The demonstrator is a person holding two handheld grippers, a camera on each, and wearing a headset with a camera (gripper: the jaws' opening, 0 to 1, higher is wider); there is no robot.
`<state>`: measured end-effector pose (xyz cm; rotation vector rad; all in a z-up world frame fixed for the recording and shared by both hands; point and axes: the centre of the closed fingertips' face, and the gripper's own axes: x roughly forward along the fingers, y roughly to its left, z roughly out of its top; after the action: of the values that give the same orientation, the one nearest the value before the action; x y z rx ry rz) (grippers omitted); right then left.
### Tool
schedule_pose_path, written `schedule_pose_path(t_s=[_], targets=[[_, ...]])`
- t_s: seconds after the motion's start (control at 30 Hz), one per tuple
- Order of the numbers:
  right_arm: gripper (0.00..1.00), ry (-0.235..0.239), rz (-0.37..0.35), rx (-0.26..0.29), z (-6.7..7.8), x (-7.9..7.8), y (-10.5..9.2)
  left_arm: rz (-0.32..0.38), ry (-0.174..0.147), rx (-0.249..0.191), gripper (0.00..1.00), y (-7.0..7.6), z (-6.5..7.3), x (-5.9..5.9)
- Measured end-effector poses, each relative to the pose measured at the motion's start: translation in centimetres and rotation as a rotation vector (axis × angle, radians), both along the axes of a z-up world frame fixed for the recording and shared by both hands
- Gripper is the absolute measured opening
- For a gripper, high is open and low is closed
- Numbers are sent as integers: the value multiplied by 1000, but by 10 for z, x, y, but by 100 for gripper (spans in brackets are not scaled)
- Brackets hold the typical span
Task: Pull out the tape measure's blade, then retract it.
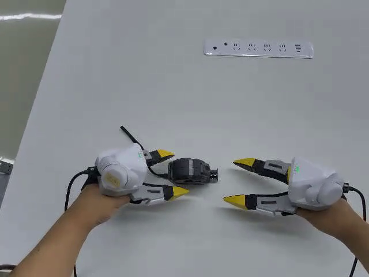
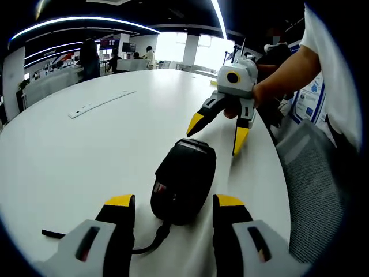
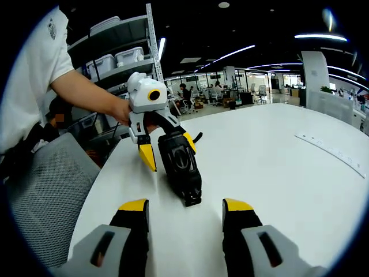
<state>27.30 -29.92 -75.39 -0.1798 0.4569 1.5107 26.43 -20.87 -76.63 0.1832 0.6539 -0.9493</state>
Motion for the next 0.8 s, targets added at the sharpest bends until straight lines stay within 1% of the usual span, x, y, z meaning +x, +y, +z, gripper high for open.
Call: schedule_pose_path(t_s=[0.07,0.13,0.2,0.27,0.33,0.57,0.67,0.73,0.8], targets=[[51,2,1,2,-1,1,2,5,6,-15,51,-1,1,2],[50,4,5,3,-2,2,4,4,-2,-11,51,-1,0,3],[50,5,11,3,-3,2,6,-1,3,-17,51,-3,-1,4],[49,9,15,3,-3,2,8,-10,3,-12,51,-5,-2,4],[49,10,19,1,-5,1,10,-13,11,-11,49,-6,-4,3],[48,14,22,4,-7,2,12,-20,13,-8,45,-6,-6,4],[47,16,20,6,-7,2,13,-25,19,-13,38,-7,-7,4],[47,13,22,9,-7,3,14,-41,19,-15,34,-10,-7,1],[47,12,23,9,-7,3,15,-41,17,-13,33,-10,-7,0]])
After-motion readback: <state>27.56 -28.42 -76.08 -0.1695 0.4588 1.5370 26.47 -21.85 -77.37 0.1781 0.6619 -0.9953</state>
